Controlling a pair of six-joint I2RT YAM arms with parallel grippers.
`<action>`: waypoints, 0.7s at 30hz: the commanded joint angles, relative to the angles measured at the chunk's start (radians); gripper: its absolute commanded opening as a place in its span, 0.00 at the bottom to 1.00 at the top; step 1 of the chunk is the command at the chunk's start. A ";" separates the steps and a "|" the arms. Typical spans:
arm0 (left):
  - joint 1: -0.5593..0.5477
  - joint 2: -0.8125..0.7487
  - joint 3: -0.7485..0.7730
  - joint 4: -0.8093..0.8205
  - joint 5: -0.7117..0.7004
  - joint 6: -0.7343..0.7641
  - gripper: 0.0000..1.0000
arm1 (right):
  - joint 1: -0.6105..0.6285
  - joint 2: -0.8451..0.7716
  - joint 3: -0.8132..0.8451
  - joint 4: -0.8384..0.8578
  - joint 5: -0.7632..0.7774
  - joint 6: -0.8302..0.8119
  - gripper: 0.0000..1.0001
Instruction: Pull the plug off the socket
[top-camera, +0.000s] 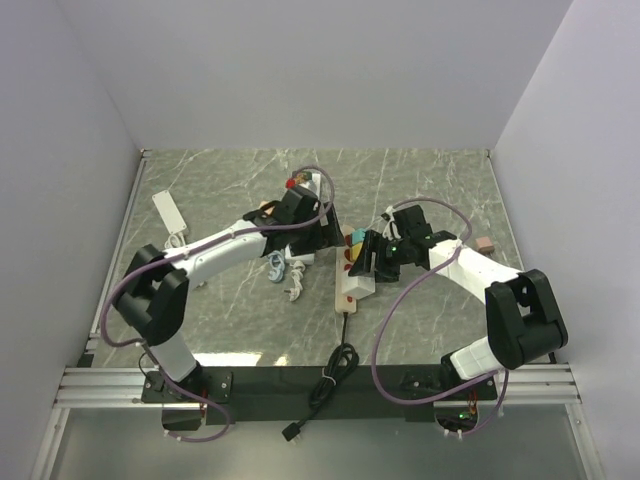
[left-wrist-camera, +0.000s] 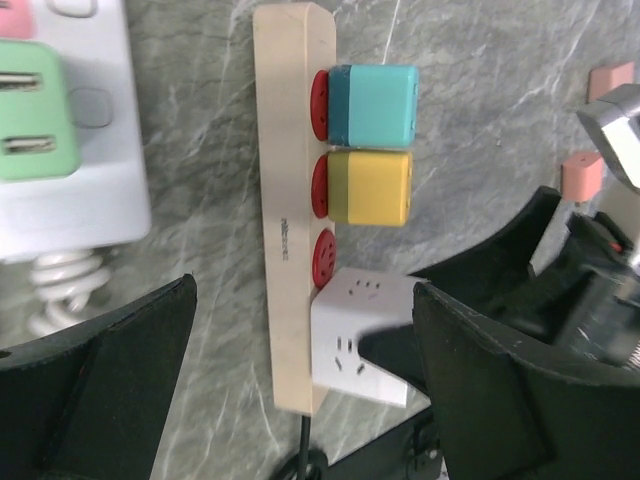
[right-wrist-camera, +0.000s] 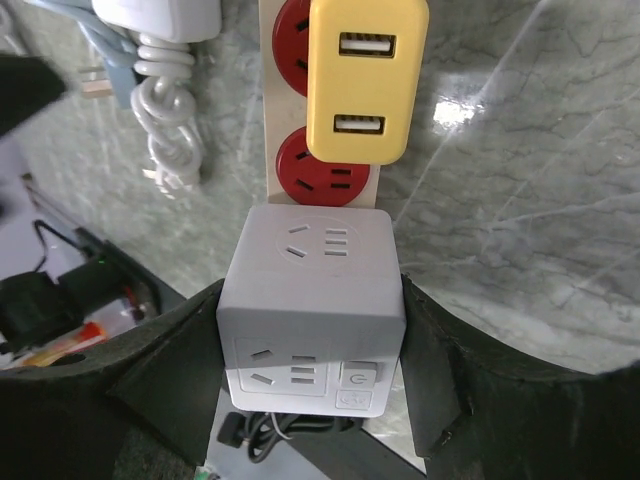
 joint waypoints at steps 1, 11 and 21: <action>-0.017 0.048 0.009 0.099 0.010 0.018 0.94 | -0.011 -0.017 -0.010 0.117 -0.125 0.077 0.00; -0.020 0.223 0.017 0.152 0.028 0.102 0.89 | -0.036 0.003 -0.010 0.179 -0.168 0.092 0.00; -0.024 0.261 -0.032 0.290 0.226 0.092 0.54 | -0.037 0.037 0.007 0.179 -0.159 0.075 0.00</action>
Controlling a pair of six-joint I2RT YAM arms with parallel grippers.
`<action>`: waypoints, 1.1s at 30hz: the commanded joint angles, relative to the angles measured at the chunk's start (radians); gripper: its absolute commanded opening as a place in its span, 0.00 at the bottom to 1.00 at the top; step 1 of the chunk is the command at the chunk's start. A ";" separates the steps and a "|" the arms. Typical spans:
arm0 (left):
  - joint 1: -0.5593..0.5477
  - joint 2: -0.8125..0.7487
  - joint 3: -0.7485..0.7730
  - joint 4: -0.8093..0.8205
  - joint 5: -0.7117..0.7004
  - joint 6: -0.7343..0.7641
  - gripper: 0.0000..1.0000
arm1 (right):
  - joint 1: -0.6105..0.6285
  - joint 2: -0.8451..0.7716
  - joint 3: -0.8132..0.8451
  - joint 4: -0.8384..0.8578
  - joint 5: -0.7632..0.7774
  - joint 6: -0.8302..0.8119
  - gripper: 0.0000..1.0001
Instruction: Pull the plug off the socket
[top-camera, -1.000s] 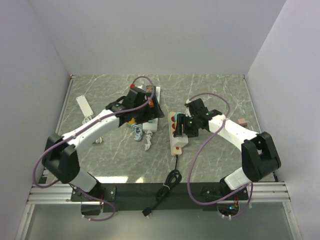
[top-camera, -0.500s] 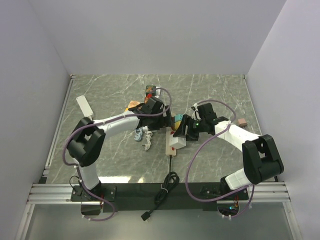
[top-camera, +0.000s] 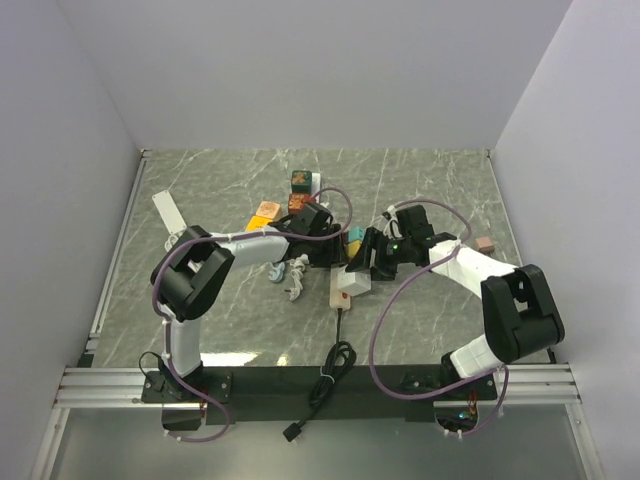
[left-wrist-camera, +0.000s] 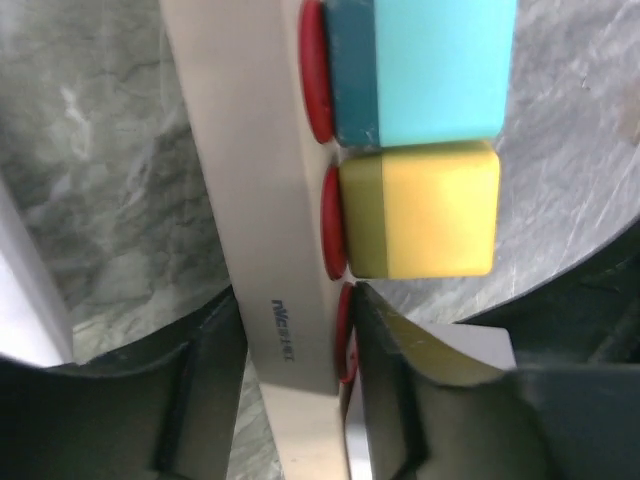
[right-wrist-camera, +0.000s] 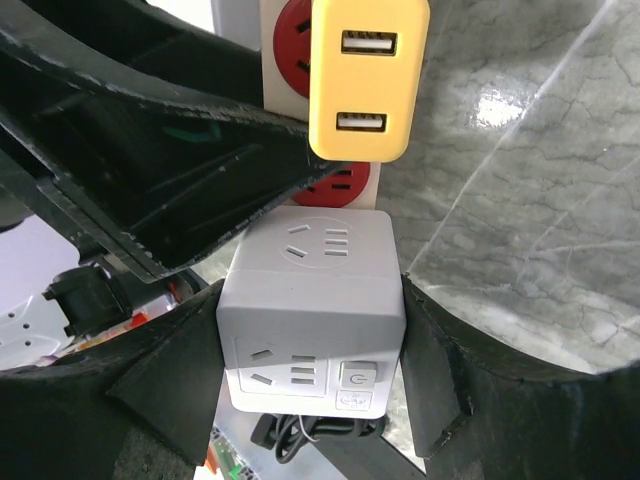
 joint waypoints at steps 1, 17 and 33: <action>-0.010 0.004 -0.017 0.081 0.089 0.004 0.48 | -0.003 0.014 0.037 0.062 -0.056 0.007 0.00; -0.017 0.035 -0.013 -0.057 -0.103 0.028 0.01 | -0.102 -0.179 -0.052 0.000 0.021 -0.015 0.00; -0.017 0.053 0.008 -0.053 -0.106 0.011 0.00 | -0.007 -0.130 -0.178 0.195 -0.056 0.074 0.00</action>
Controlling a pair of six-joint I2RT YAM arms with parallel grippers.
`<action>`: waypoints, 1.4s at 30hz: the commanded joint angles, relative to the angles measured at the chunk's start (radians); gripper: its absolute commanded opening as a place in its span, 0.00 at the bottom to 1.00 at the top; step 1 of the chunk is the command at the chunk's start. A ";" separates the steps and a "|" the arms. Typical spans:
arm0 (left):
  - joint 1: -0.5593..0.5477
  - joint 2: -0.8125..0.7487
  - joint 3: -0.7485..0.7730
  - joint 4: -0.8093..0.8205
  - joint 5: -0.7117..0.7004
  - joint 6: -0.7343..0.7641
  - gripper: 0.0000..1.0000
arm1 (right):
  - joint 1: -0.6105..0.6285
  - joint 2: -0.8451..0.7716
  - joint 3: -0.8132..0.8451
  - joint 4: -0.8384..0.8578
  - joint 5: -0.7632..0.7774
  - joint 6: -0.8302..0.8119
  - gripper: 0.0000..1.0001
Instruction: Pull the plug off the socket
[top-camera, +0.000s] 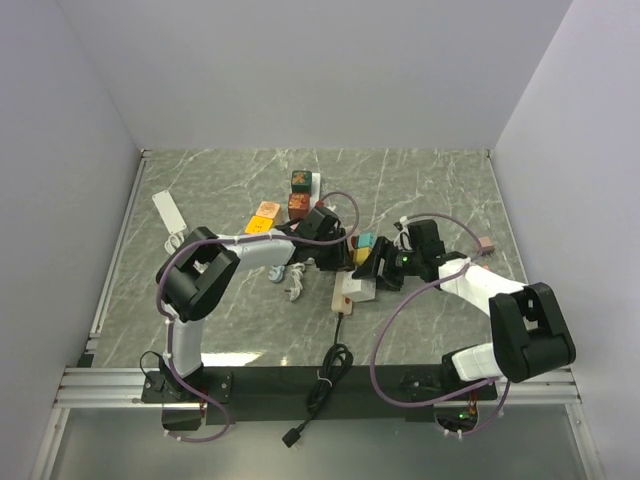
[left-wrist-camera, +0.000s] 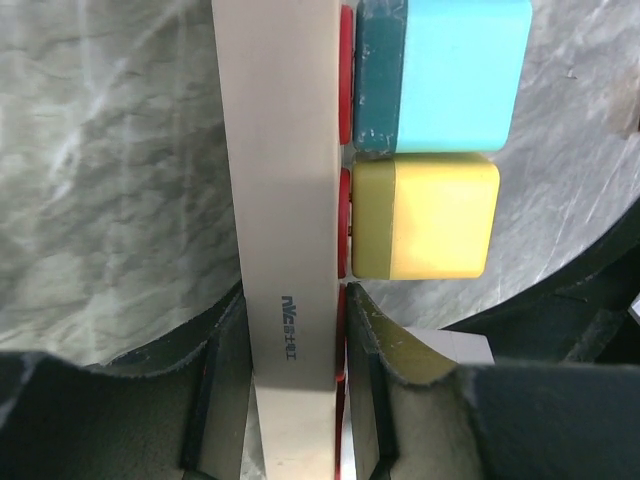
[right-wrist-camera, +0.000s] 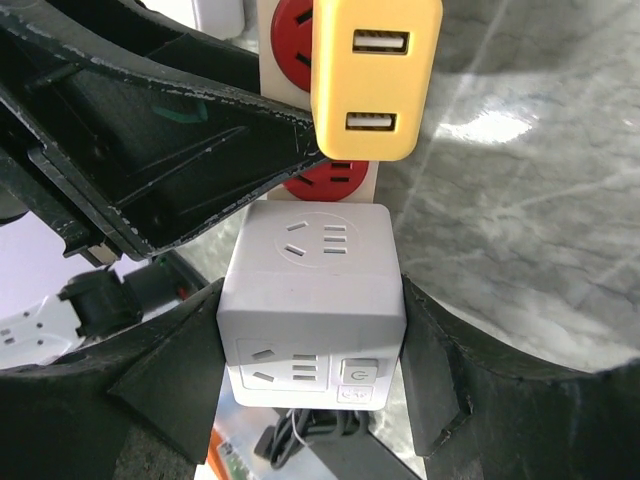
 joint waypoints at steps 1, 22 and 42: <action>0.026 0.033 0.007 -0.095 -0.103 0.051 0.00 | 0.065 -0.024 0.000 0.069 0.010 0.033 0.00; 0.026 0.014 -0.066 -0.069 -0.121 0.051 0.00 | -0.057 0.180 0.217 -0.127 -0.057 -0.068 0.00; 0.054 0.082 0.027 -0.106 -0.127 0.100 0.00 | 0.161 -0.264 -0.033 -0.119 0.231 0.112 0.00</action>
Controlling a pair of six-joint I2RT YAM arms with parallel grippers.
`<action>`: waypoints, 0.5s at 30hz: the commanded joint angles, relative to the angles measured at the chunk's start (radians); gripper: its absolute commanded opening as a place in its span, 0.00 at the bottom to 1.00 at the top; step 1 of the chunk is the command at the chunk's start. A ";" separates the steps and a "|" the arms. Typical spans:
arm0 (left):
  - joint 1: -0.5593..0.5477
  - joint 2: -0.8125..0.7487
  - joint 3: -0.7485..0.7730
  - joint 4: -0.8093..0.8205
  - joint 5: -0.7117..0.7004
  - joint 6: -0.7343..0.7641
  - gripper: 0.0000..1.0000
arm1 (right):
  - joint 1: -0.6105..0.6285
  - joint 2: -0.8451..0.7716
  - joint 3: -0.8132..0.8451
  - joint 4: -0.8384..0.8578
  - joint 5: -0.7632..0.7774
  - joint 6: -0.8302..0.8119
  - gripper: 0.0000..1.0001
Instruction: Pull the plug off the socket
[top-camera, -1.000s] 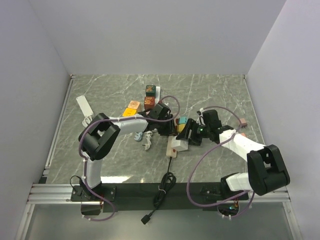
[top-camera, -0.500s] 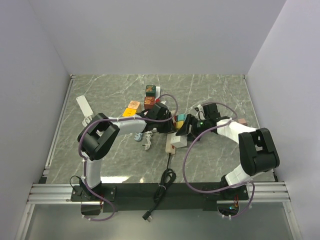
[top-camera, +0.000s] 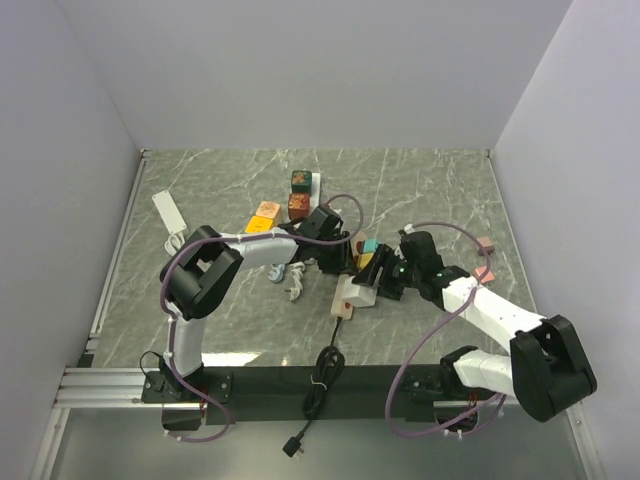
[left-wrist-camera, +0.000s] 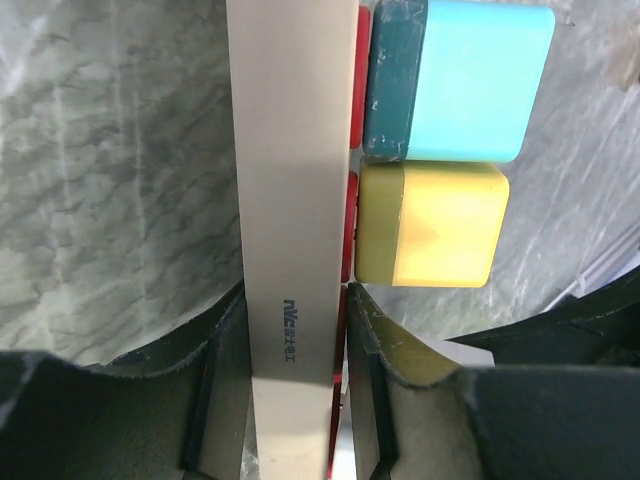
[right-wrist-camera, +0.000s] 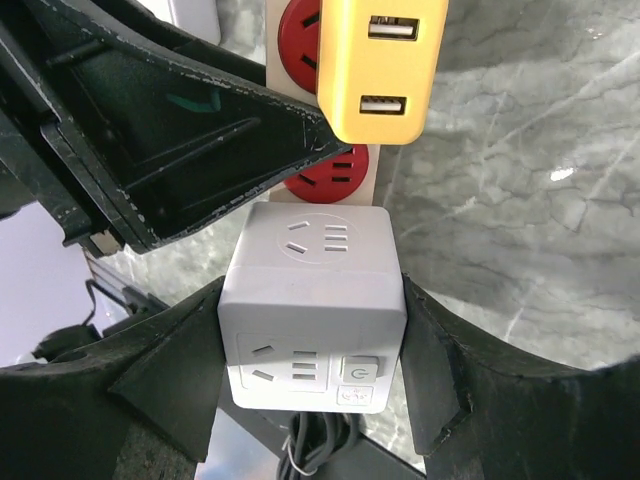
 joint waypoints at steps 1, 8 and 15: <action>0.048 0.056 -0.026 -0.050 -0.201 0.073 0.00 | -0.042 -0.053 0.060 -0.102 -0.093 -0.099 0.00; 0.046 0.003 -0.137 0.004 -0.191 0.053 0.00 | -0.257 0.242 0.235 -0.142 -0.227 -0.223 0.00; 0.026 -0.032 -0.189 0.028 -0.190 0.027 0.00 | -0.286 0.398 0.341 -0.098 -0.266 -0.217 0.00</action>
